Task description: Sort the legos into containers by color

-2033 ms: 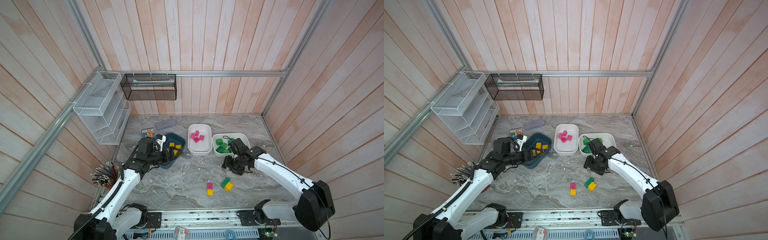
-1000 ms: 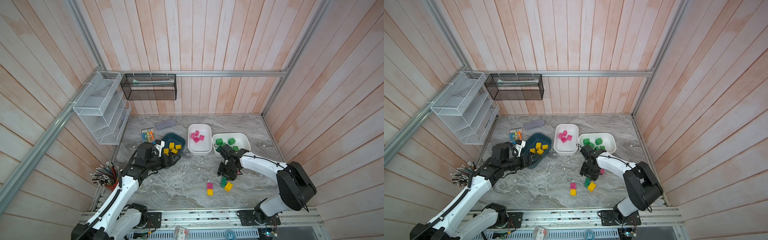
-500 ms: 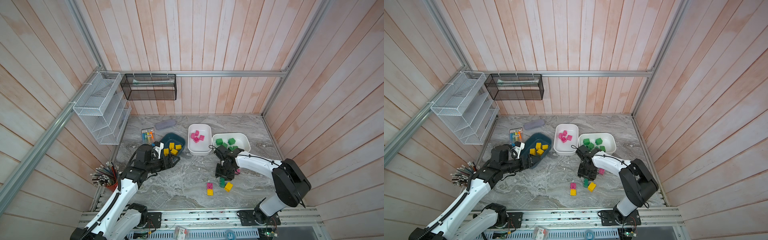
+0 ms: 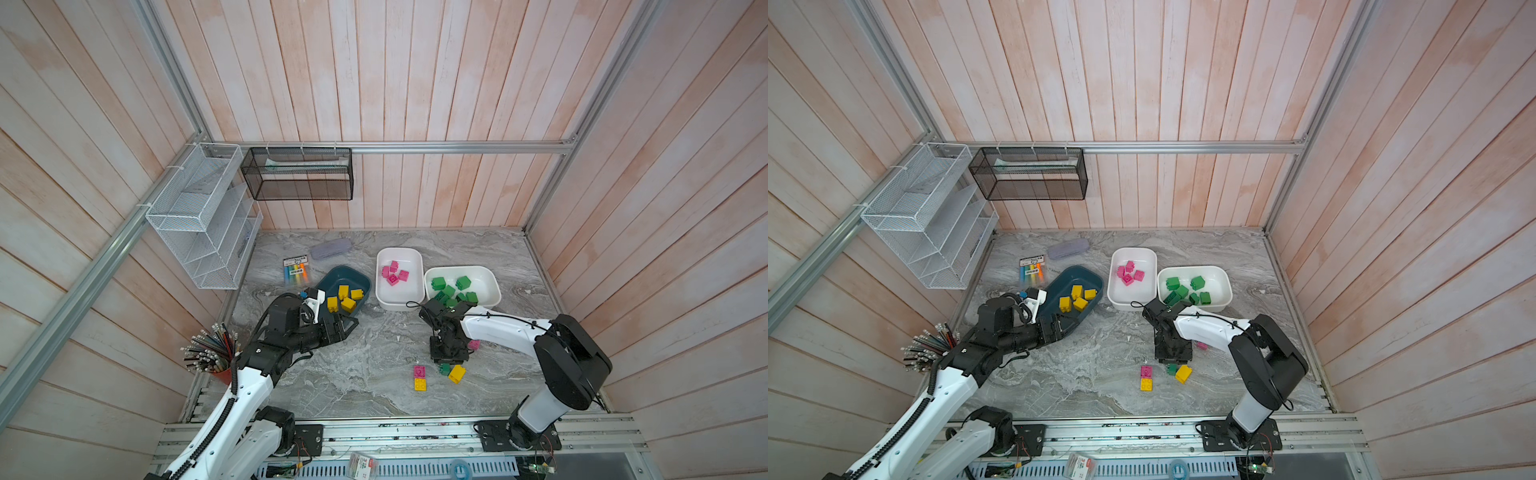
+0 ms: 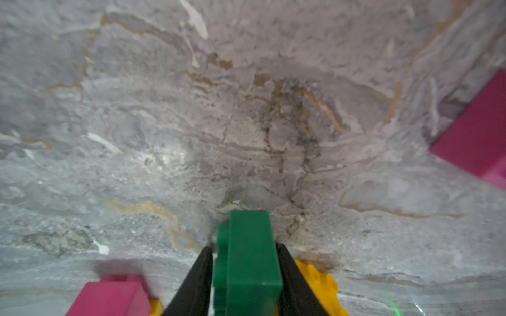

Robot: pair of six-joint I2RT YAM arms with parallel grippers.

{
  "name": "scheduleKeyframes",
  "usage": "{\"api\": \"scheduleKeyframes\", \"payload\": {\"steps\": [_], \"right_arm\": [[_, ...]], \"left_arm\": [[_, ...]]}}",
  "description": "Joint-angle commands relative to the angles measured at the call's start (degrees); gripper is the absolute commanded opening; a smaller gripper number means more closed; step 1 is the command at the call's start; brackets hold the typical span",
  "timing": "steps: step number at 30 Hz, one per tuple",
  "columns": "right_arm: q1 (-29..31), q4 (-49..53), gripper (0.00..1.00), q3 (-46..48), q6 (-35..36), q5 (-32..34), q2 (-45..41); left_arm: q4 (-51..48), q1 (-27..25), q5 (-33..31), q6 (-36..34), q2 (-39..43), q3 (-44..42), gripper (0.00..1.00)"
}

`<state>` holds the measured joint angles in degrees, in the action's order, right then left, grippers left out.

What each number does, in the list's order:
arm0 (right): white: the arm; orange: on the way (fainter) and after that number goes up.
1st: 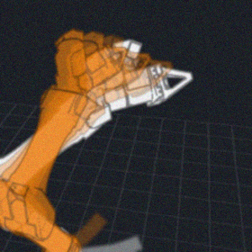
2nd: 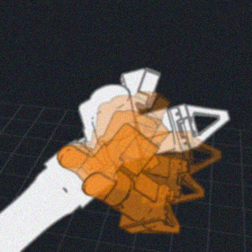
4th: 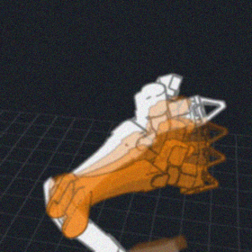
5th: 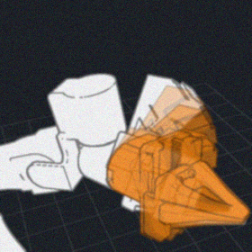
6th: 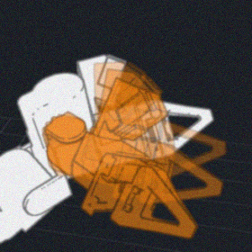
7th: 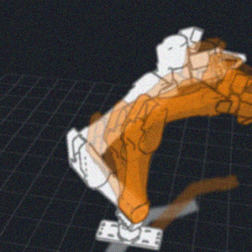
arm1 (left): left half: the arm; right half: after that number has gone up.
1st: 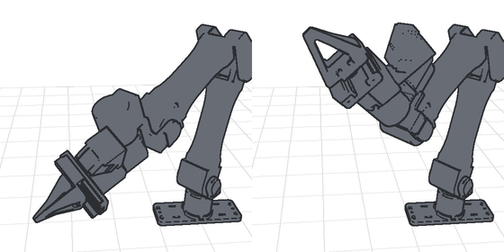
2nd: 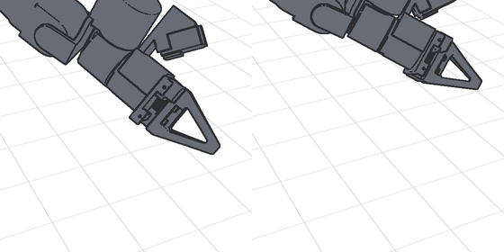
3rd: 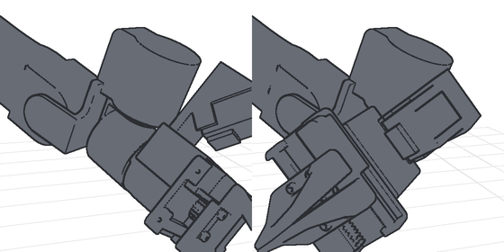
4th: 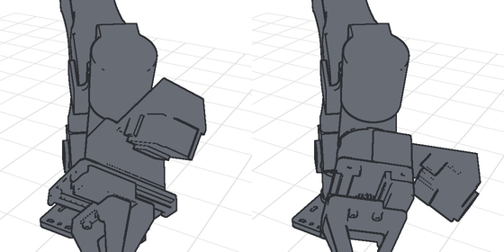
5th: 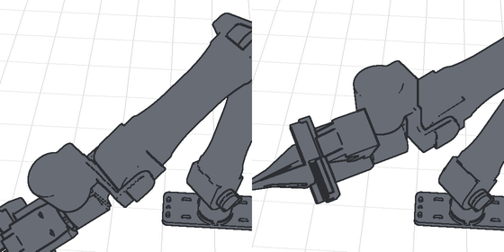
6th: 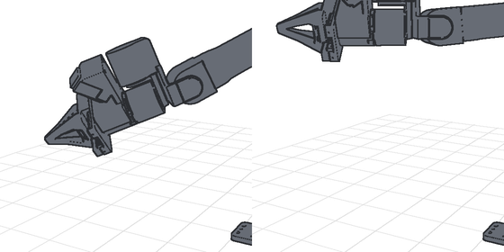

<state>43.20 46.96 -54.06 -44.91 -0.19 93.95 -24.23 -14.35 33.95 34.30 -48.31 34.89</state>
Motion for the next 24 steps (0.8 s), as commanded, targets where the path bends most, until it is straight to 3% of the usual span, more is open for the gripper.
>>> {"api": "scheduleKeyframes", "payload": {"steps": [1,5,14,18,24], "right_arm": [[0.82,1.50,0.32,-1.00,0.57,3.29,0.84],[1.16,1.11,0.24,-1.52,0.71,3.77,0.31],[-0.80,4.72,0.23,-7.58,1.73,8.91,-4.06],[-6.43,6.55,0.23,-13.03,4.69,10.53,-6.34],[-19.79,2.86,0.22,-17.64,11.51,10.85,-7.53]], "left_arm": [[0.18,0.13,-0.49,-0.14,-0.22,-0.18,1.00],[1.02,0.16,-0.12,0.36,-1.10,0.47,1.00],[4.70,-0.10,1.59,3.50,-3.05,3.10,0.99],[6.59,-0.61,2.46,4.63,-4.77,4.92,0.99],[7.64,-1.47,2.95,4.89,-7.76,8.55,0.99]]}}
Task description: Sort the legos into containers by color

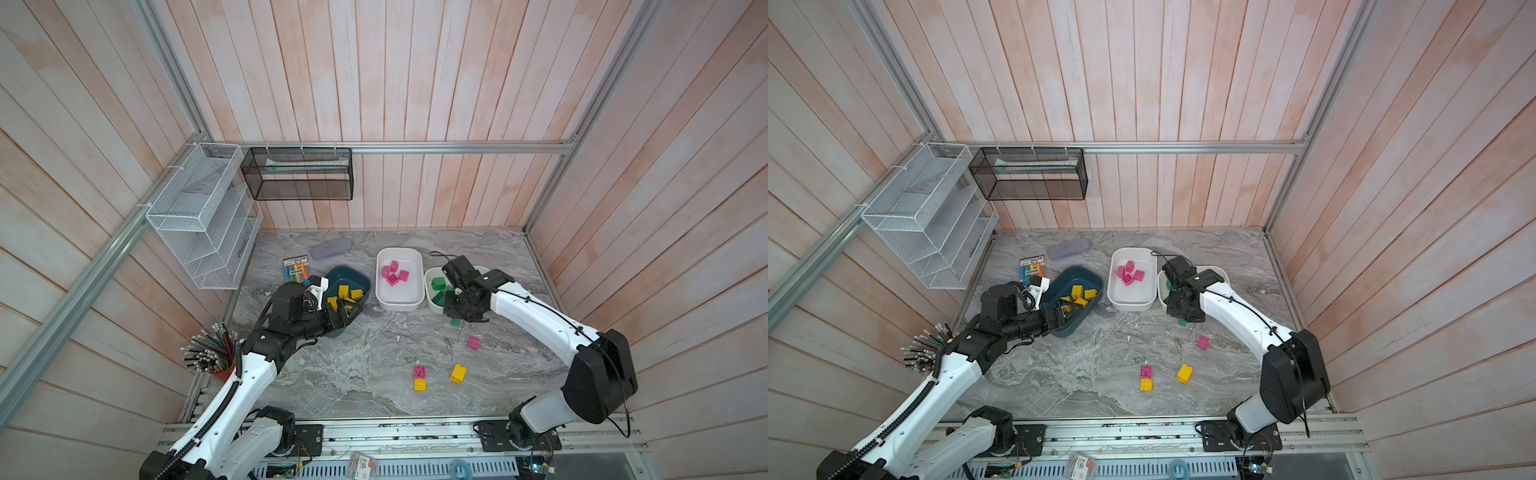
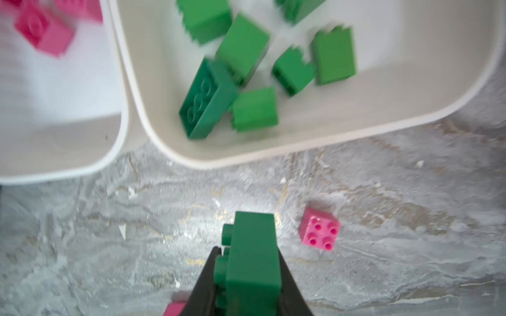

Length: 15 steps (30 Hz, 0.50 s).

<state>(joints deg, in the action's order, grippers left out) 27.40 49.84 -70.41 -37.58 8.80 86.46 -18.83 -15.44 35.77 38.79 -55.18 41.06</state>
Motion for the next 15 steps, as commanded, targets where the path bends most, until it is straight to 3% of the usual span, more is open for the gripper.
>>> {"api": "scheduleKeyframes", "payload": {"steps": [1,8,15], "right_arm": [[-6.44,-1.06,0.22,-2.23,4.80,1.58,0.39],[-15.84,-9.43,0.22,-6.97,12.26,2.22,7.31],[-18.12,-14.44,0.24,-10.12,23.41,1.13,16.73]], "left_arm": [[2.60,-0.61,1.21,0.65,-1.26,2.84,0.99],[4.52,-1.90,1.41,2.17,-3.41,4.77,0.99],[4.68,-2.23,0.97,2.26,-3.88,5.30,0.99]]}}
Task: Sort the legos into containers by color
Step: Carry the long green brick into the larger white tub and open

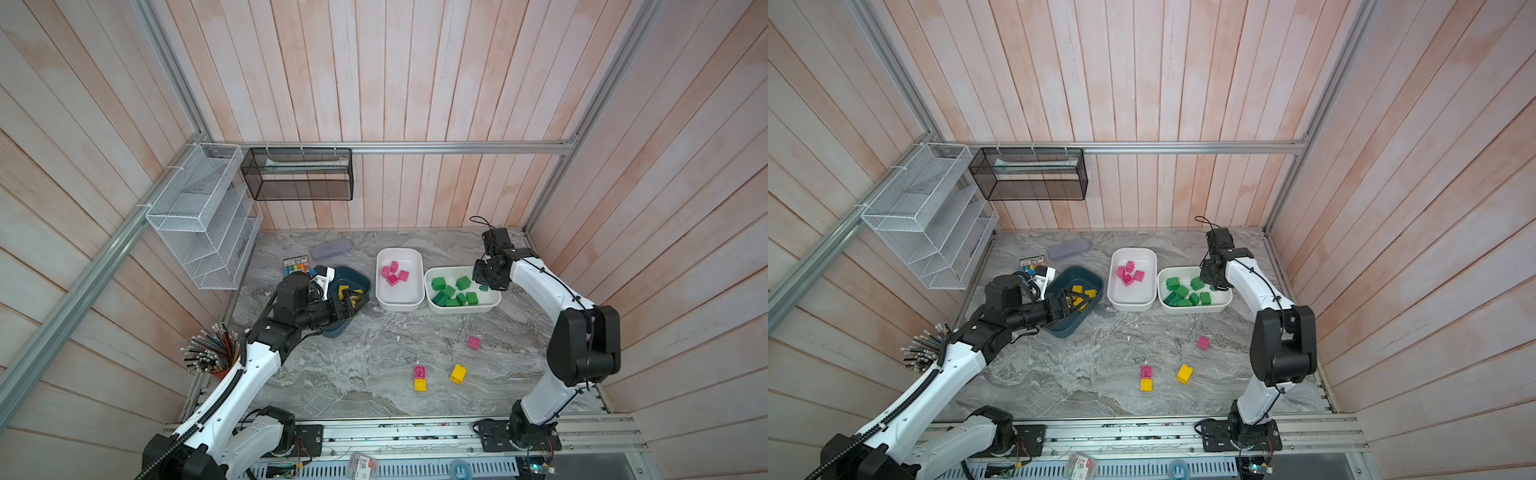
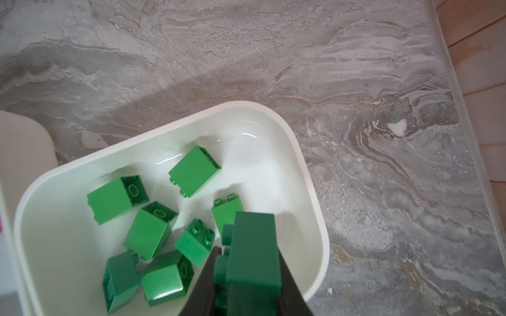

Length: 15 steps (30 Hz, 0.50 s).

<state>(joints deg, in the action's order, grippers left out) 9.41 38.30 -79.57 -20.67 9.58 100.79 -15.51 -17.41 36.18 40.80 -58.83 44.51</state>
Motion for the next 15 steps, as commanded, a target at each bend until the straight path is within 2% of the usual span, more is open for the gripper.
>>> {"api": "scheduleKeyframes", "payload": {"steps": [1,9,11,13,15], "right_arm": [[-0.26,-3.59,0.24,-1.26,7.96,0.29,3.68],[-0.21,-6.77,0.29,-4.58,14.78,5.66,12.36],[0.19,-6.83,0.37,-5.95,15.91,6.07,13.20],[0.59,-6.78,0.49,-6.31,16.84,5.78,12.75],[1.24,-5.91,0.55,-5.90,16.98,4.64,11.01]], "left_arm": [[1.31,-0.25,0.46,0.34,-0.24,1.81,0.99],[1.14,-0.26,0.53,0.53,0.07,1.13,0.99],[0.80,-0.25,0.64,0.34,-0.21,1.24,0.99],[0.74,-0.26,0.64,0.25,-0.09,1.28,0.99],[0.66,-0.21,0.57,0.18,-0.10,1.28,0.99]]}}
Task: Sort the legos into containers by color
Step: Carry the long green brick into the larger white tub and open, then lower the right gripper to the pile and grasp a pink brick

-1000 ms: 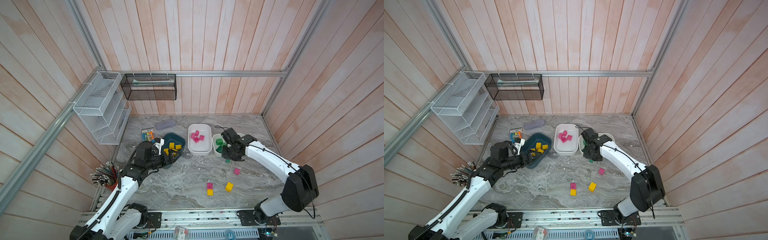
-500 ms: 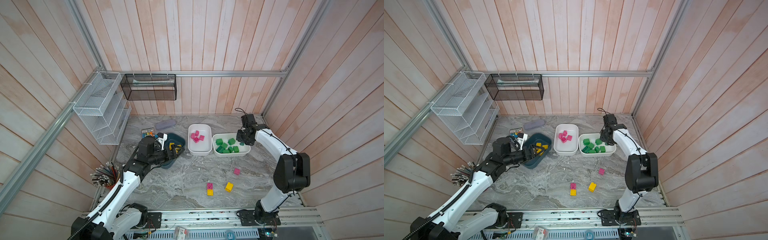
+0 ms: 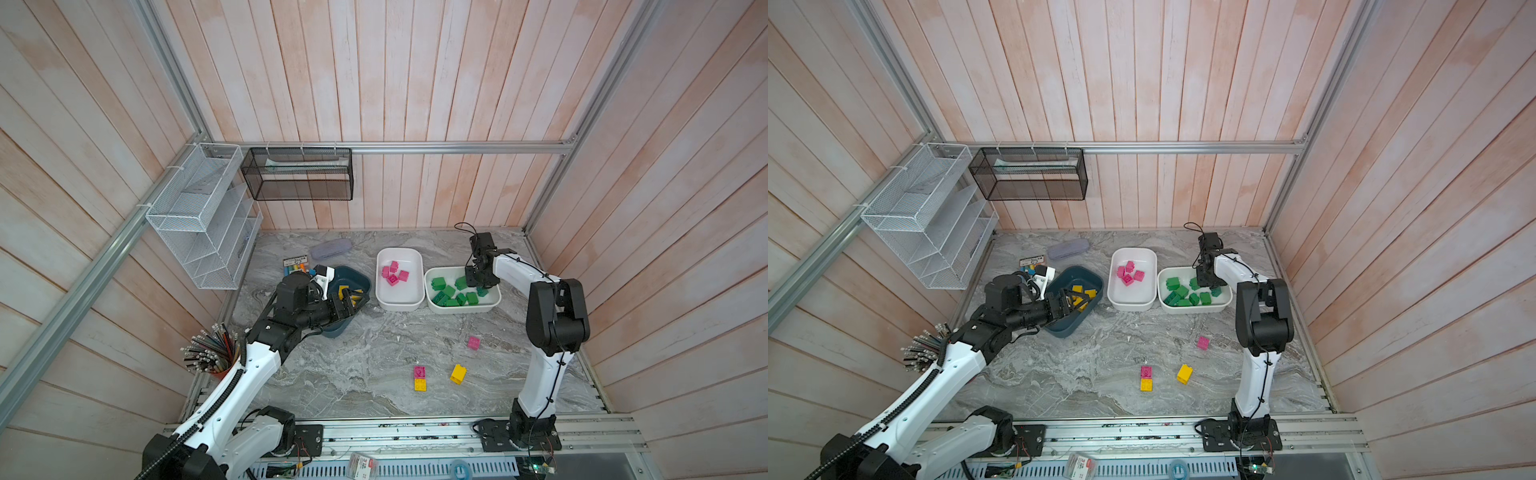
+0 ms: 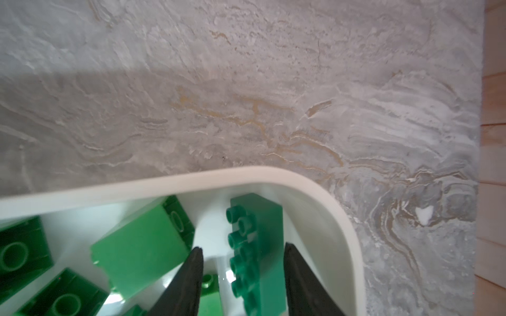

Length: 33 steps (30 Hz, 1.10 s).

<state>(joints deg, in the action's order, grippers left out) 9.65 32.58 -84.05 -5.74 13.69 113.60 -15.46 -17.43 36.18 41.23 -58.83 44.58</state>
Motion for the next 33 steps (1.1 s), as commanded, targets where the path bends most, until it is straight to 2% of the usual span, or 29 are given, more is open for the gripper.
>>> {"api": "scheduleKeyframes", "payload": {"steps": [1,4,6,10,13,15,17,25,33], "right_arm": [[1.58,0.09,0.59,-0.54,2.11,-0.22,-3.46],[3.60,0.92,0.67,3.71,1.94,-3.86,-10.39],[4.62,2.64,0.68,6.20,-0.32,-6.97,-15.39],[6.04,7.17,0.70,12.46,-9.91,-17.03,-25.43],[7.84,6.16,0.72,19.56,-18.54,-23.66,-33.17],[11.11,3.43,0.73,23.82,-21.18,-27.45,-37.61],[15.94,1.39,0.73,27.83,-23.12,-27.63,-40.87],[29.34,-0.06,0.74,33.24,-32.86,-28.20,-39.70],[37.18,4.63,0.74,30.04,-33.59,-24.84,-30.01]], "left_arm": [[0.55,-0.23,0.51,-0.36,-0.02,1.30,0.99],[0.07,-0.17,0.13,-0.88,-0.05,1.38,0.99],[-0.29,-0.15,0.11,-1.37,-0.27,1.48,1.00],[-0.97,-0.06,0.11,-2.49,-0.89,1.65,1.00],[-1.39,0.10,0.28,-3.21,-1.12,1.74,1.00],[-1.65,0.29,0.55,-3.60,-1.17,1.81,1.00],[-2.92,0.64,0.56,-4.64,-1.12,2.27,1.00],[-10.27,2.49,-1.63,-10.01,0.89,4.03,1.00],[-12.55,3.15,-3.62,-12.71,2.38,2.21,0.99]]}}
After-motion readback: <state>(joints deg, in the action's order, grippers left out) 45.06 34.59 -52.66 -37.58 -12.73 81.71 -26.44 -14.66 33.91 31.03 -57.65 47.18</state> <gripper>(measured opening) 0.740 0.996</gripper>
